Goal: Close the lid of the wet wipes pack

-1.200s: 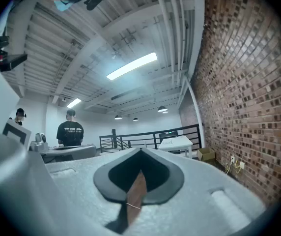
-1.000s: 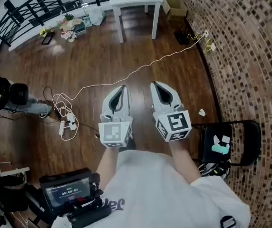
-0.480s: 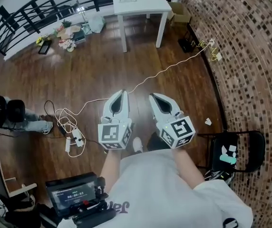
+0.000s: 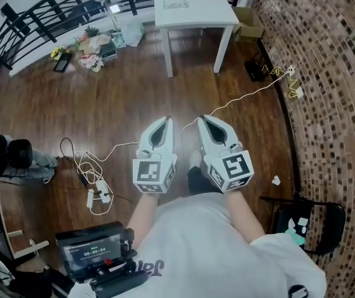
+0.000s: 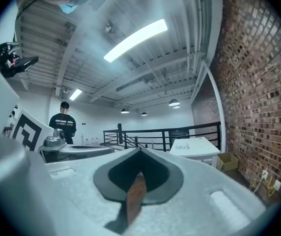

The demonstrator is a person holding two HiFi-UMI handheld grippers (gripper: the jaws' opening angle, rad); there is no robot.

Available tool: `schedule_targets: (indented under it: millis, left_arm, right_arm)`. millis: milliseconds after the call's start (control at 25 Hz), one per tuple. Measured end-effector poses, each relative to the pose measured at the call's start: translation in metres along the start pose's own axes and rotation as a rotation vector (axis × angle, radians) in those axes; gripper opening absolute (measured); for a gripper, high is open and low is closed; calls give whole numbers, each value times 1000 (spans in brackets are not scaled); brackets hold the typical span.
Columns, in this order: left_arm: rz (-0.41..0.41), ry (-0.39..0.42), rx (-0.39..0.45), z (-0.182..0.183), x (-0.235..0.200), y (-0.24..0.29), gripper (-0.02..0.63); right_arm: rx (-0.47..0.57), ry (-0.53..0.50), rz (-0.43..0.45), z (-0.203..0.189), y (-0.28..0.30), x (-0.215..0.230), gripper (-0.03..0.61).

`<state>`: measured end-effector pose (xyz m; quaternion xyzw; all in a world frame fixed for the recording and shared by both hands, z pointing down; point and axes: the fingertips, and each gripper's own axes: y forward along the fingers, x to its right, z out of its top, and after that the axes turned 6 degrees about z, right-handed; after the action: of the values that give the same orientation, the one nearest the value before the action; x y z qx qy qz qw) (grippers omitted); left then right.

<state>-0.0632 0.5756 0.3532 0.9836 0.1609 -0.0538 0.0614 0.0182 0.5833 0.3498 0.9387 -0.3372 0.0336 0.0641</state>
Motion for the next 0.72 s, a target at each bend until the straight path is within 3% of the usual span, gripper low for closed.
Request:
schedule_targets:
  millis: [160, 280, 440, 560, 720]
  left_arm:
    - [30, 127, 37, 36, -17, 74, 15]
    - [89, 139, 35, 49, -33, 120, 15]
    - [81, 121, 0, 40, -31, 171, 15]
    - [57, 152, -38, 23, -23, 195, 15]
    - [42, 158, -32, 21, -29, 231, 15]
  right_arm:
    - [77, -21, 35, 43, 57, 60, -9]
    - [100, -60, 62, 63, 80, 94, -9]
    - [68, -21, 59, 51, 102, 131, -9]
    - [42, 11, 74, 37, 115, 147, -9]
    - [43, 12, 74, 39, 149, 178, -9]
